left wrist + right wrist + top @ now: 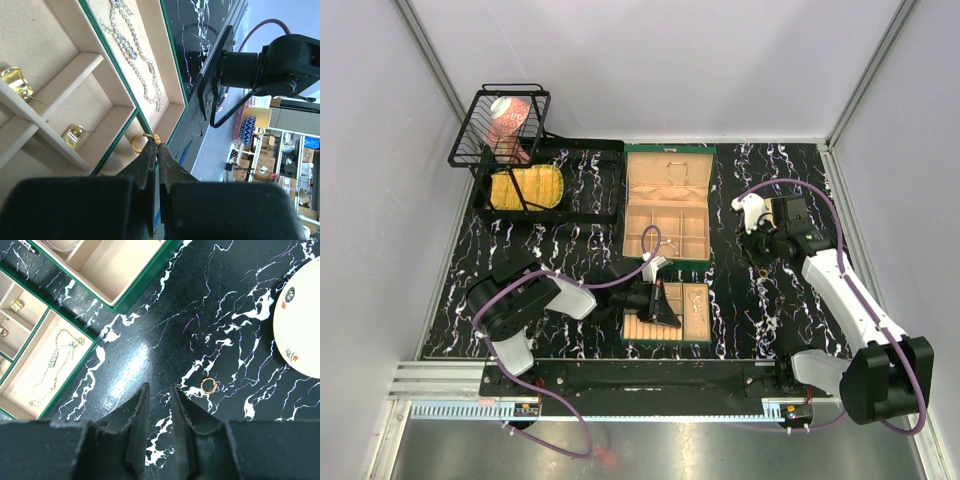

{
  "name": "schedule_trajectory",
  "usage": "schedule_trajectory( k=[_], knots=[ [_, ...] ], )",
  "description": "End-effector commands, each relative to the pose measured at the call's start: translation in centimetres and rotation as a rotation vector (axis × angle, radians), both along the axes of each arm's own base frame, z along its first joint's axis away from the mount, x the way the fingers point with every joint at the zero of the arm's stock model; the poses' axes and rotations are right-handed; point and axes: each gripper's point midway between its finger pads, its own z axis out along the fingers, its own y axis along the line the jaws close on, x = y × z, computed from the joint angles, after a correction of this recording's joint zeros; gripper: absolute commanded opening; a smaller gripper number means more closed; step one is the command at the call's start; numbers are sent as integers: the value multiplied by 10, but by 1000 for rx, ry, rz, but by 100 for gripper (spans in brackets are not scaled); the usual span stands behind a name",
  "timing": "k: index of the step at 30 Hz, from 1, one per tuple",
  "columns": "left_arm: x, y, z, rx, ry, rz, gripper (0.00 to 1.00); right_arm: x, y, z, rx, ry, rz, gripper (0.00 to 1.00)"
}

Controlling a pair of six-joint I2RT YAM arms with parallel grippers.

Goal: Organize the mixed jewelry

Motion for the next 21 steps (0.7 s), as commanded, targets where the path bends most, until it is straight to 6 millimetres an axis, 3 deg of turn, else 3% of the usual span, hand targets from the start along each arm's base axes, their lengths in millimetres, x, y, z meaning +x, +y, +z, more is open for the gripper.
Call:
schedule_trajectory(
  k=[1,21],
  knots=[
    [5,-4,3,1,-39,1,0,3,0,10,9,-48,9,30],
    [9,12,-18,108,-8,25,0,3,0,12,5,-56,10,30]
  ],
)
